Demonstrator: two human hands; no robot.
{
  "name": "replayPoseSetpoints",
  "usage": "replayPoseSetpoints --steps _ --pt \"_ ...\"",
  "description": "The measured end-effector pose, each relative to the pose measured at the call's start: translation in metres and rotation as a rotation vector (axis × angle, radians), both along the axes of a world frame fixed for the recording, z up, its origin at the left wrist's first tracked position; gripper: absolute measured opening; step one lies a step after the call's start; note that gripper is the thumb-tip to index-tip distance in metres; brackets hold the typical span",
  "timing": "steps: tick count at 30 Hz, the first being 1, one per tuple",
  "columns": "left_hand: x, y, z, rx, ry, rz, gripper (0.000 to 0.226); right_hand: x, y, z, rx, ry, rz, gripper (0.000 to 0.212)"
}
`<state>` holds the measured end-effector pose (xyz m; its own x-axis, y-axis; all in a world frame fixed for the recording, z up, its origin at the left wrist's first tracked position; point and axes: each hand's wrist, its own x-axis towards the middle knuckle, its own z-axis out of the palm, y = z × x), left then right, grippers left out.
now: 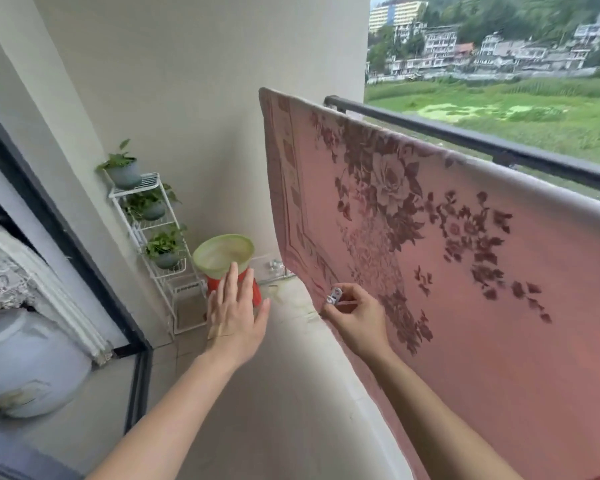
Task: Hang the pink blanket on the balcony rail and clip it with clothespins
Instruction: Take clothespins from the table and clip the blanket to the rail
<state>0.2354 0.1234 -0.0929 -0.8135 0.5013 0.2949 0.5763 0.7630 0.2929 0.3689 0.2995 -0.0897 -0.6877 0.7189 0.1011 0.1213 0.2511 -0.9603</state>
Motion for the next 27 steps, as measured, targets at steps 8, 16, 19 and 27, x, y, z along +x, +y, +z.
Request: replayPoseSetpoints --steps 8,16,19,27 --pt "-0.177 0.034 0.013 0.048 -0.009 0.049 0.065 -0.206 0.047 0.027 -0.029 0.031 0.097 0.022" --pt "-0.399 0.062 -0.002 0.055 -0.031 0.046 0.070 -0.426 0.078 0.013 -0.031 0.029 0.051 0.018" --pt "-0.478 0.077 -0.001 0.038 -0.058 0.014 0.066 -0.500 0.091 0.018 -0.010 -0.016 0.024 0.018" --pt "-0.646 0.164 -0.013 -0.003 -0.200 -0.064 0.068 -0.645 0.169 0.000 -0.049 0.000 0.008 0.013"
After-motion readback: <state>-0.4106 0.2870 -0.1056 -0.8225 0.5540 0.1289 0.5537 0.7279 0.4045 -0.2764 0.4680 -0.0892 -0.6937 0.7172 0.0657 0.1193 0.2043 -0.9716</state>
